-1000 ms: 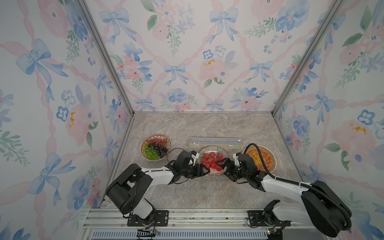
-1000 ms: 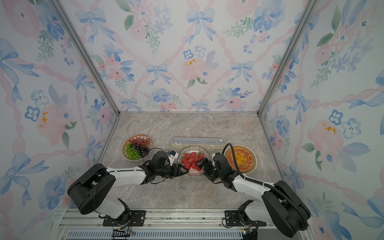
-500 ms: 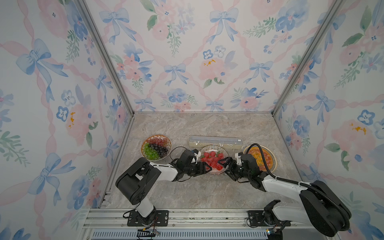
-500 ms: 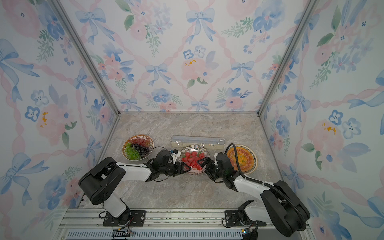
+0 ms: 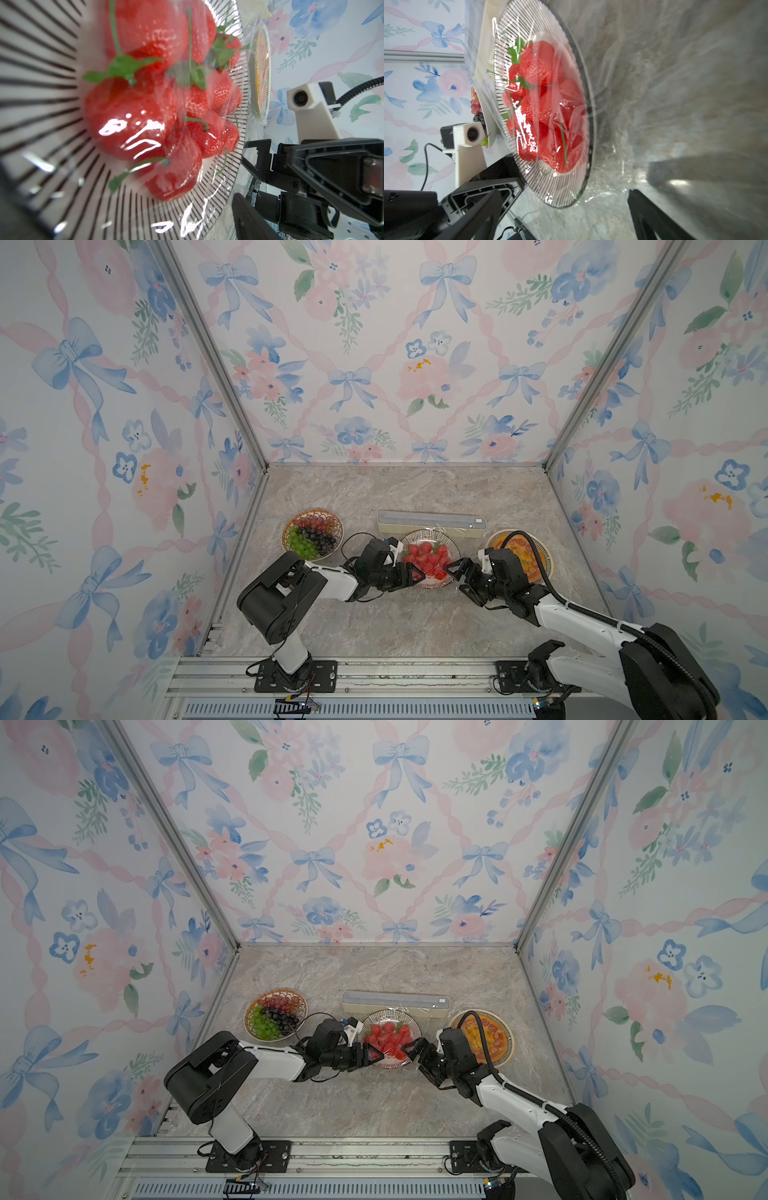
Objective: Wrap the plate with plastic wrap
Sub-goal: Cover the plate with plastic wrap.
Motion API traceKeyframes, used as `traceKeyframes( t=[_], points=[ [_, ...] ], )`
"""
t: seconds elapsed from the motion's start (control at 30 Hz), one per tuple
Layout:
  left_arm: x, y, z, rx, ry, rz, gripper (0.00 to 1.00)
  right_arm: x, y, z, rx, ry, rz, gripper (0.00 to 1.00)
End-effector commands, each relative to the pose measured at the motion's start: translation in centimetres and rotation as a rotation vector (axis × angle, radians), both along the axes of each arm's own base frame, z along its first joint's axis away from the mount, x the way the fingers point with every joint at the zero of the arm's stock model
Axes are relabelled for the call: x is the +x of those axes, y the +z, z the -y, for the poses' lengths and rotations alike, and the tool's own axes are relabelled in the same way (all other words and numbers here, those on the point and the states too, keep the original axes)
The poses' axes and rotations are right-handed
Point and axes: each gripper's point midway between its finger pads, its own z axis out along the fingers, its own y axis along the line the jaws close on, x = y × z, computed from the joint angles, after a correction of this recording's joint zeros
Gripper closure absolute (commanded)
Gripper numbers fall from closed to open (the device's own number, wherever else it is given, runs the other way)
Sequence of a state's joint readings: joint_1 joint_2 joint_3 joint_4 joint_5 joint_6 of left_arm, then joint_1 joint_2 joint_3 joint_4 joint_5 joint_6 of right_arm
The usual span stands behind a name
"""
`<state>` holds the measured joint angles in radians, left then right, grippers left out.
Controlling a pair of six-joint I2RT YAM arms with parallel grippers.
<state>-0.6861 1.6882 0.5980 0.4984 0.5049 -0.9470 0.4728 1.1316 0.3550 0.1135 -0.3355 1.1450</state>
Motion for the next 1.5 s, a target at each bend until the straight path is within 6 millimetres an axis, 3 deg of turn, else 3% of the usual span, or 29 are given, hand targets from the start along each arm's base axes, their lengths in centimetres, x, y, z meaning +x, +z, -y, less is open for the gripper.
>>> traceKeyframes(
  t=[0.0, 0.23, 0.4, 0.83, 0.97, 1.17, 1.47],
  points=[
    [1.2, 0.0, -0.8, 0.005, 0.048, 0.034, 0.3, -0.7, -0.6, 1.4, -0.06, -0.001, -0.022, 0.03],
    [1.1, 0.2, -1.4, 0.005, 0.054, 0.044, 0.3, -1.5, -0.5, 2.4, -0.065, -0.003, -0.025, 0.03],
    [0.9, 0.1, -1.3, 0.002, 0.043, 0.039, 0.29, -1.3, -0.4, 1.1, -0.043, 0.02, -0.032, 0.03],
    [0.9, 0.3, -1.3, -0.001, 0.039, 0.044, 0.3, 2.0, -1.4, -3.8, 0.015, 0.024, -0.038, 0.03],
    [0.8, 0.2, -1.3, 0.0, 0.04, 0.04, 0.3, 3.3, -0.4, -4.6, 0.039, 0.023, 0.001, 0.03],
    [0.8, 0.1, -1.5, 0.007, 0.047, 0.042, 0.29, 4.7, 1.3, -3.6, 0.069, -0.026, 0.054, 0.03],
    [0.9, -0.7, -2.3, 0.025, 0.065, 0.033, 0.29, 3.4, 0.3, 1.2, 0.019, -0.071, -0.001, 0.03]
  ],
)
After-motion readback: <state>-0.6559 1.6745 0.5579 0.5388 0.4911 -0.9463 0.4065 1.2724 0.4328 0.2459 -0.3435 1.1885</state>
